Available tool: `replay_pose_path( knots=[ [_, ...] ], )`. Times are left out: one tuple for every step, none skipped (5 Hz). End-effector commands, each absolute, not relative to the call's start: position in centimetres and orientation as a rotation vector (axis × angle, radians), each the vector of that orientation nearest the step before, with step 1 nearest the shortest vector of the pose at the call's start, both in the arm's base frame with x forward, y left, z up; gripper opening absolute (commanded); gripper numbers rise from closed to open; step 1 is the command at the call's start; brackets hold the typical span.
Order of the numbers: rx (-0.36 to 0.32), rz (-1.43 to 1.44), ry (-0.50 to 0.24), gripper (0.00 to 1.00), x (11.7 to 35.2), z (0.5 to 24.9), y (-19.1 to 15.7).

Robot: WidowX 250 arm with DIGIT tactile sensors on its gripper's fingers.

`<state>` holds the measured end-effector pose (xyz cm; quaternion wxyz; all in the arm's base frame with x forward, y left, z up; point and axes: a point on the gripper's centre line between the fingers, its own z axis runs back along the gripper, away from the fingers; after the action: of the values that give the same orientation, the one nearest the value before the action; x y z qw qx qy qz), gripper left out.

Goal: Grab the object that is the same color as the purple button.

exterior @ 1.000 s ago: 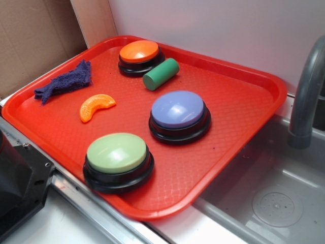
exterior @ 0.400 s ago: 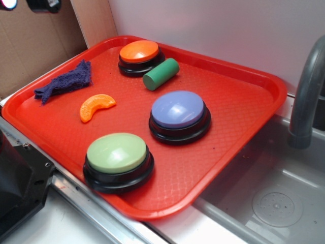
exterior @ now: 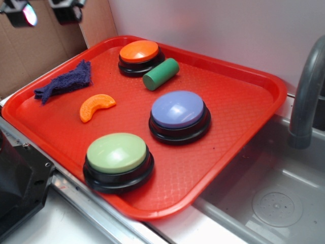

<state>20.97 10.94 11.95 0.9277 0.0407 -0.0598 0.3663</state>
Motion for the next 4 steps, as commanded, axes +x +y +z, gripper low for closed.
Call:
replay_pose_path(
  knots=[
    [0.085,0.905,-0.099,1.0,20.9,7.0,14.6],
    [0.02,0.787,-0.058,1.0,21.6,4.5,15.1],
    [0.029,0.705,-0.046,1.0,21.9,3.6,15.8],
    [0.016,0.661,-0.047,1.0,22.2,3.0,15.7]
  ],
)
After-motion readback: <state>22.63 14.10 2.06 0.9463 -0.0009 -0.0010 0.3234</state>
